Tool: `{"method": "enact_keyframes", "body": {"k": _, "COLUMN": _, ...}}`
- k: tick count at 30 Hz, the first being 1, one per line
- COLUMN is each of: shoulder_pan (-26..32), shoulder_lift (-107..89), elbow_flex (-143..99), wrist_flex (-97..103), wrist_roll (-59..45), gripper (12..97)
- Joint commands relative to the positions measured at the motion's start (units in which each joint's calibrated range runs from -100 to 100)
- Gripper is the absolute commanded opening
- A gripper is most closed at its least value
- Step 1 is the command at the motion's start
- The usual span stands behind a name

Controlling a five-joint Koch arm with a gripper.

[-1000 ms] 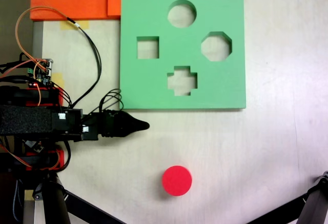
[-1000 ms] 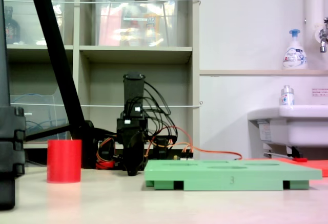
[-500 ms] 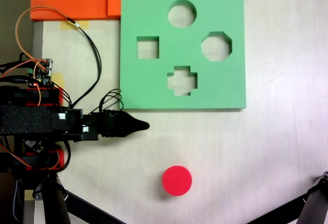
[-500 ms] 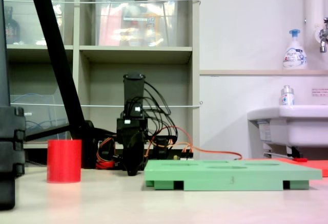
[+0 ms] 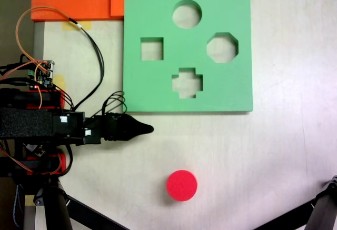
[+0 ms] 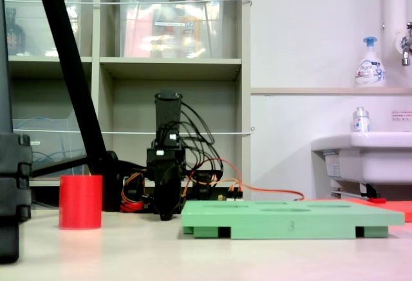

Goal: Put the cylinder block into the corresponding hole

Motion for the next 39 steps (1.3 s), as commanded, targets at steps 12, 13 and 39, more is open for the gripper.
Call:
{"method": "enact_keyframes", "body": {"k": 12, "shoulder_pan": -7.42, "shoulder_lift": -0.41, "elbow_flex": -0.59, "wrist_flex": 12.41, "wrist_roll": 16.8, "gripper": 52.8}}
{"method": "enact_keyframes", "body": {"k": 13, "shoulder_pan": -7.96, "shoulder_lift": -0.41, "elbow_flex": -0.59, "wrist_flex": 18.18, "wrist_roll": 20.61, "gripper": 50.5}}
{"method": "enact_keyframes", "body": {"k": 39, "shoulder_pan": -11.14, "shoulder_lift": 85.34, "elbow_flex": 3.9, "wrist_flex": 93.2, "wrist_roll": 42.0, "gripper": 82.4}}
